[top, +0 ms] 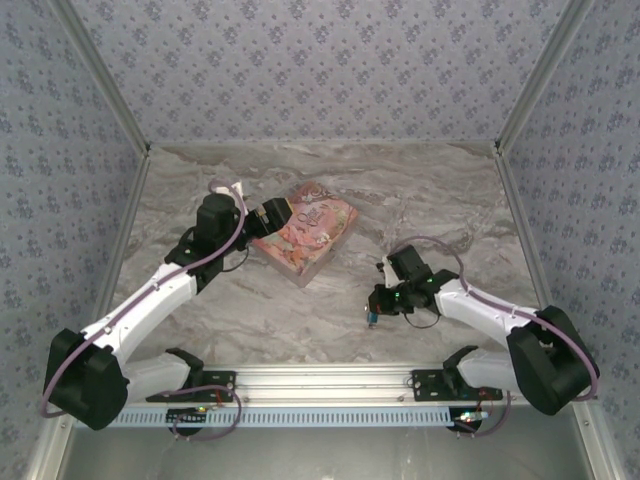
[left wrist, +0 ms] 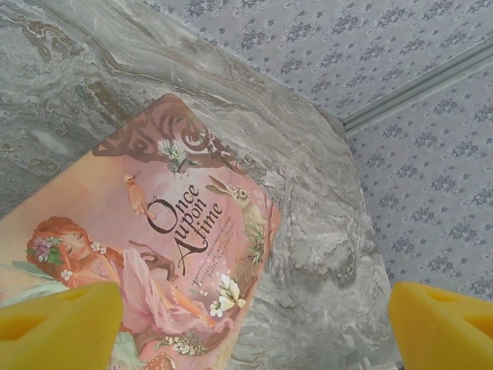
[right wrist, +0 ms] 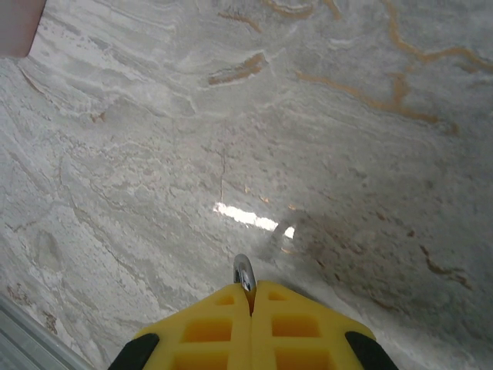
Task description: Unlock the padlock with the key
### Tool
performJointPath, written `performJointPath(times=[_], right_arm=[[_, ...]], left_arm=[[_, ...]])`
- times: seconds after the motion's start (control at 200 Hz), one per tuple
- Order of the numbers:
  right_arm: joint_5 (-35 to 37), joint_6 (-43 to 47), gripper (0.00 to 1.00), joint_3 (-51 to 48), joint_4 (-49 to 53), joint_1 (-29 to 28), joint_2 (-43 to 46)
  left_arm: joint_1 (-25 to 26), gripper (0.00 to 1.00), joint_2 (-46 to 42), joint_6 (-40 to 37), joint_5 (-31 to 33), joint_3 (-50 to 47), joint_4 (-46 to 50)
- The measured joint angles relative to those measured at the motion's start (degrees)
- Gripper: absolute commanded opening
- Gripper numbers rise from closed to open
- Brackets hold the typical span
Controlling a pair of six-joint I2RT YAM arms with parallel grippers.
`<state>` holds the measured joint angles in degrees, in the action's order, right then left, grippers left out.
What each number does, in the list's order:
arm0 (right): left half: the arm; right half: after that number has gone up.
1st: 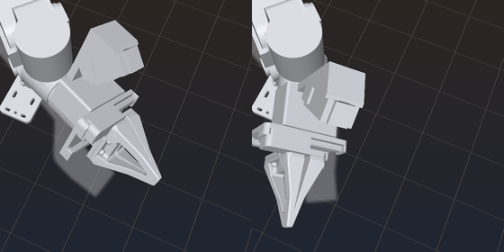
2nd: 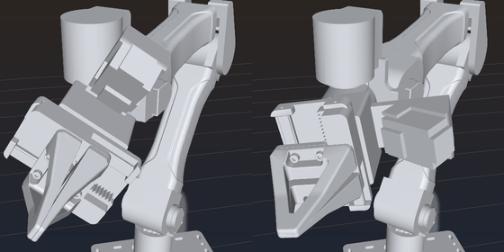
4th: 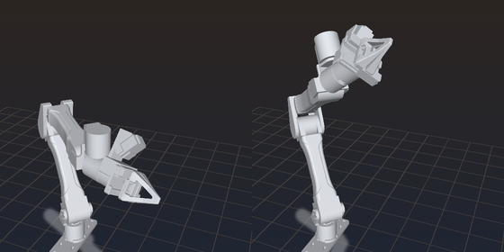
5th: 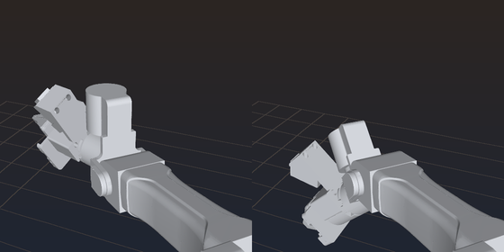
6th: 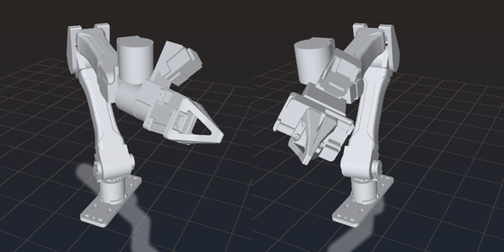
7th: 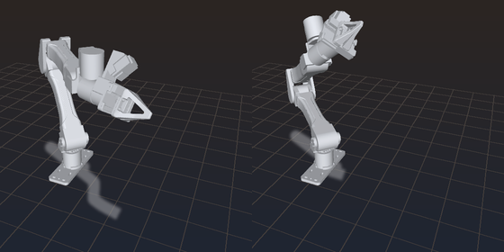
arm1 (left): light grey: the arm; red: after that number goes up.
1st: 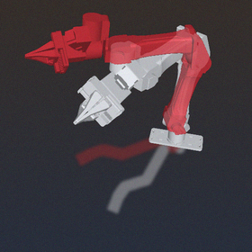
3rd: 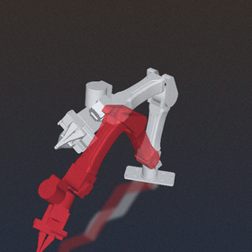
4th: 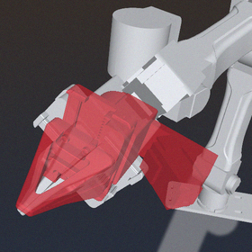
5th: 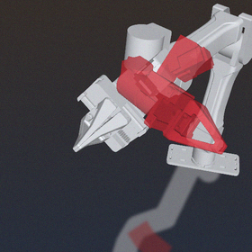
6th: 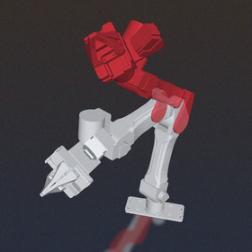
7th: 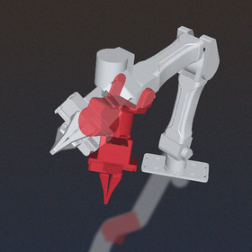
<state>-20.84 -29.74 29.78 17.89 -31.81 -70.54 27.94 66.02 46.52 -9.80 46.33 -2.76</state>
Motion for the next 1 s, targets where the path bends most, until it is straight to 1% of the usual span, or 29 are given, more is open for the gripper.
performJointPath(times=[0.09,0.18,0.29,0.44,0.67,0.834,0.909,0.999], right_arm=[[0.0,-0.46,0.03,0.0,-1.4,0.0,-0.42],[0.02,-0.5,0.06,0.0,-2.03,-0.11,-0.46],[0.02,-0.72,0.14,0.0,-2.21,-0.11,-0.63],[0.07,-0.66,0.27,0.02,-2.32,-0.11,-0.94],[1.22,-0.33,0.33,0.96,-1.4,-0.04,-0.61],[3.56,0.79,0.39,1.73,0.87,1.22,3.32],[5.09,1.6,0.43,1.88,2.12,2.4,6.62],[7.39,2.64,0.49,1.9,3.37,3.8,11.72]], left_arm=[[0.0,0.89,0.0,0.0,0.0,-0.02,0.0],[-0.15,0.89,0.02,0.0,0.0,0.0,0.02],[-0.2,0.89,0.04,0.0,0.0,-0.02,0.0],[-0.2,0.89,0.09,0.0,0.0,0.0,0.02],[-0.76,0.89,0.09,-0.02,0.0,-0.02,0.07],[-1.7,0.89,-0.2,-0.15,0.04,-0.02,1.38],[-2.19,0.89,-0.87,-0.48,0.26,-0.02,2.23],[-3.02,0.89,-2.73,-1.16,1.07,-0.13,3.45]])
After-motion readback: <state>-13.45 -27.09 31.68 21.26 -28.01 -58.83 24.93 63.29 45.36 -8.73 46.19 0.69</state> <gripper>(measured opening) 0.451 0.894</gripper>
